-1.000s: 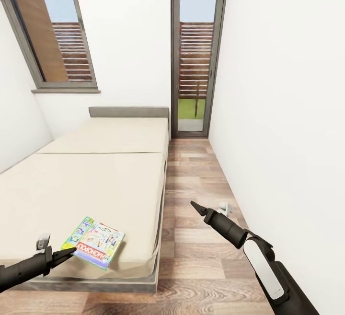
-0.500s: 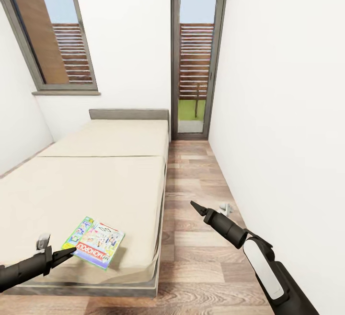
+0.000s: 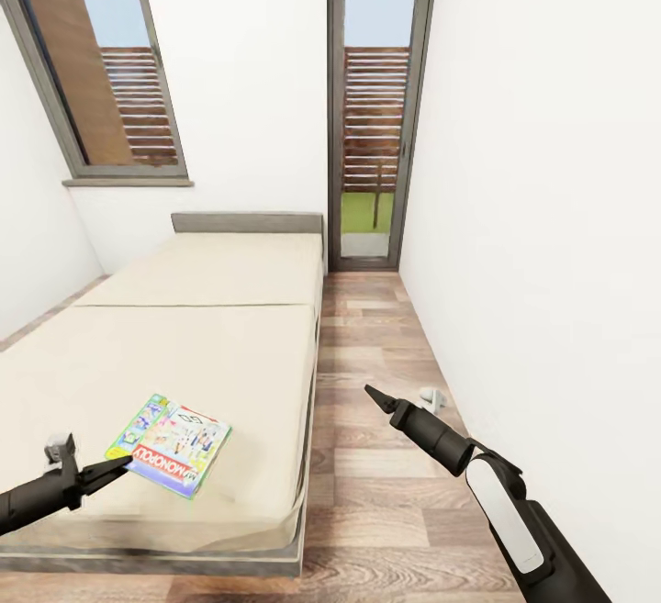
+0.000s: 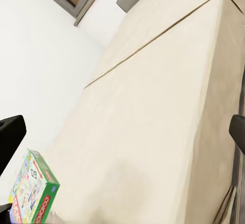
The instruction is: Put all the toys in the child's room - the three board games (two on the bed and one on the table), the two jigsaw puzzles on the table, and the tennis ball on the table - inside the toy box on the table in the child's room.
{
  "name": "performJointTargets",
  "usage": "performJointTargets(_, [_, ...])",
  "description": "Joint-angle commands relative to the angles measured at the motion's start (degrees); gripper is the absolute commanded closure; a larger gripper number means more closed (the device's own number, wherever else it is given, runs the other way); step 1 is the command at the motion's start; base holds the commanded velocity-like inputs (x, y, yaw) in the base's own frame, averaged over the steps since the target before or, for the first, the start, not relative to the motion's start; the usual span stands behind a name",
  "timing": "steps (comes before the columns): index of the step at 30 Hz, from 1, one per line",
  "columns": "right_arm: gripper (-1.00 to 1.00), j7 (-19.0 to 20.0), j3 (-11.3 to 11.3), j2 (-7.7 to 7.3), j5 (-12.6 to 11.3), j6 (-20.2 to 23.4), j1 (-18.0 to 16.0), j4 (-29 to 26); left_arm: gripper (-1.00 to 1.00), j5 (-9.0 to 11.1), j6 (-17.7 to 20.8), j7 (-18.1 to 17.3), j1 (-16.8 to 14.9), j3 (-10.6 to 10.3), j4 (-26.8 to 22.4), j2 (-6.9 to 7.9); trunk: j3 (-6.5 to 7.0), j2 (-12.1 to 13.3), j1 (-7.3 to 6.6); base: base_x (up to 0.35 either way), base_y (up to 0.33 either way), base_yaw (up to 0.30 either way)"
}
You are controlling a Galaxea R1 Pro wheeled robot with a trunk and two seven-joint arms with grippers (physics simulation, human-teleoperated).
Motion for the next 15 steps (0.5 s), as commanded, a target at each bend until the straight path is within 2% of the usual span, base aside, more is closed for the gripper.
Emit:
performJointTargets(1, [-1.00, -0.04, 0.05, -0.04, -0.42, 0.26, -0.03, -0.01, 1.00, -0.36, 1.24, -1.35, -0.01, -0.14, -0.45, 0.58, 0.13, 0.39, -0.23, 0.000, 0.000, 0.000])
performJointTargets(6, [-1.00, -0.04, 0.08, -0.03, -0.42, 0.26, -0.03, 0.01, 1.00, -0.54, 5.44, -1.56, 0.05, -0.45, -1.61, 3.12, 1.03, 2.40, -1.33, 0.000, 0.000, 0.000])
performJointTargets(10, [-1.00, -0.04, 0.09, -0.03, -0.39, 0.26, -0.03, 0.01, 1.00, -0.10, 6.86, -1.56, 0.05, -0.26, -2.00, 6.33, 1.74, 4.00, -2.21, 0.000, 0.000, 0.000])
performJointTargets(13, [-1.00, -0.04, 0.09, -0.03, -0.35, 0.26, -0.03, 0.01, 1.00, -0.07, 7.96, -1.56, 0.01, -0.21, -2.87, 7.14, 2.28, 5.21, -2.87, 0.000, 0.000, 0.000])
performJointTargets(15, [-1.00, -0.04, 0.05, -0.03, -0.34, 0.26, -0.03, 0.03, 1.00, 0.00, 8.82, -1.56, 0.01, -0.32, -5.26, 7.47, 2.64, 6.01, -3.31, 0.000, 0.000, 0.000])
